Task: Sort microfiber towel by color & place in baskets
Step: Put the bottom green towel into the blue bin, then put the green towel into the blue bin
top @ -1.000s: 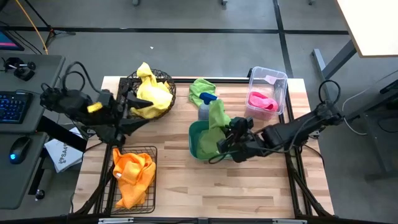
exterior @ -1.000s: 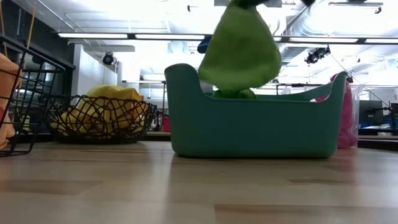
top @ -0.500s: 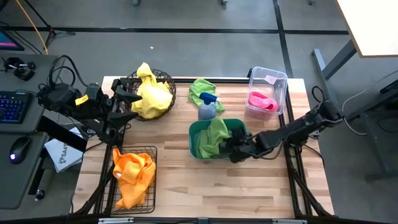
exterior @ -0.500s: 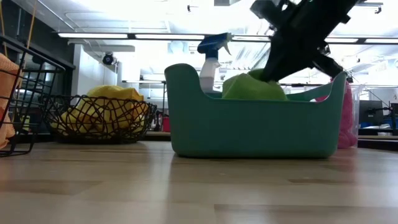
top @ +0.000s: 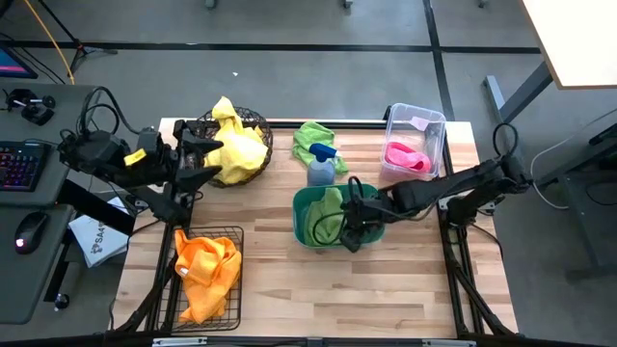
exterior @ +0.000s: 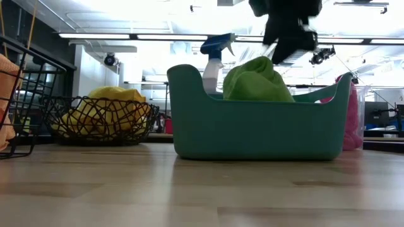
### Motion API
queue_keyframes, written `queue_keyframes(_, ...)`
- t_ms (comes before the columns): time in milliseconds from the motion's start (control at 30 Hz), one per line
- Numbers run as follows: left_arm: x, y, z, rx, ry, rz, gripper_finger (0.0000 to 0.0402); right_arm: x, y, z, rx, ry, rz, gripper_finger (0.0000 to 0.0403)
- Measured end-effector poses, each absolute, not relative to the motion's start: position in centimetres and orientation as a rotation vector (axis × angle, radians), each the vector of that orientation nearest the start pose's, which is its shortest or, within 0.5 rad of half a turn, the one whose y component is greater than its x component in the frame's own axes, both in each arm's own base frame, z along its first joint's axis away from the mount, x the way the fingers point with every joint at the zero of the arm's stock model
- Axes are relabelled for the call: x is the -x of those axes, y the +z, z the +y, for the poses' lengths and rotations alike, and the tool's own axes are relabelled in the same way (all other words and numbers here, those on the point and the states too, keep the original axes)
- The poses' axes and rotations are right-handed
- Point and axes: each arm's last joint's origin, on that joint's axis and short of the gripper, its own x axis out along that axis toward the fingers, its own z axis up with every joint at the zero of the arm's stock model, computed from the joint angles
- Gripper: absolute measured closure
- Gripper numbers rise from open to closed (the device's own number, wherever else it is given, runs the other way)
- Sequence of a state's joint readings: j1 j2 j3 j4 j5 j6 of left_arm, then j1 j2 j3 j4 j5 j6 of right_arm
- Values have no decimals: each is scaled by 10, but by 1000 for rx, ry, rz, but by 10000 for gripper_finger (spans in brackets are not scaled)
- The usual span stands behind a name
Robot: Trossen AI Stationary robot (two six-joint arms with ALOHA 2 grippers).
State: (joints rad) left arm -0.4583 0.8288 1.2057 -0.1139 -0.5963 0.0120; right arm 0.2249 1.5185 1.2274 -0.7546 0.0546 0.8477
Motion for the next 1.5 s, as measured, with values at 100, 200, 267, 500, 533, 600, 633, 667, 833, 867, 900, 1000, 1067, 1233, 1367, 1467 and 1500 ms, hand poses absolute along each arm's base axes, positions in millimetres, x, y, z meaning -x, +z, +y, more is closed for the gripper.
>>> queue_keyframes(100,-132,467,-44,133,239,-222,156,-297,299,60,-460,-204,1082,150)
queue_keyframes(200,-139,467,-40,155,367,-231,156,-292,328,48,-325,-162,1108,109)
queue_keyframes(267,-147,467,-38,166,427,-243,156,-290,345,38,-223,-182,1090,98)
queue_keyframes(500,-194,452,-20,227,582,-223,156,-274,387,-25,-62,-313,862,93)
queue_keyframes(533,-200,449,-15,248,586,-218,156,-268,394,-36,-80,-339,818,93)
queue_keyframes(600,-211,443,0,294,551,-208,156,-256,408,-57,-115,-385,714,93)
queue_keyframes(633,-215,440,10,320,528,-196,156,-250,416,-66,-133,-412,659,93)
queue_keyframes(667,-219,437,22,355,521,-188,156,-244,421,-76,-152,-439,611,93)
queue_keyframes(833,-230,409,94,525,515,-30,156,-228,429,-111,-290,-528,509,93)
queue_keyframes(867,-232,401,109,555,509,12,156,-227,429,-115,-314,-545,509,93)
queue_keyframes(900,-236,392,122,580,496,52,156,-226,427,-117,-334,-554,511,93)
queue_keyframes(1000,-252,364,155,632,454,160,156,-227,422,-122,-395,-576,537,93)
queue_keyframes(1067,-264,345,173,643,449,212,156,-229,419,-123,-432,-587,543,93)
queue_keyframes(1233,-287,291,206,718,520,347,156,-234,414,-126,-532,-628,545,93)
queue_keyframes(1367,-300,253,220,791,558,441,156,-237,409,-128,-574,-660,558,93)
queue_keyframes(1467,-309,232,221,826,561,504,156,-241,405,-130,-577,-664,579,93)
queue_keyframes(1500,-312,225,220,831,564,522,157,-242,403,-131,-578,-665,584,93)
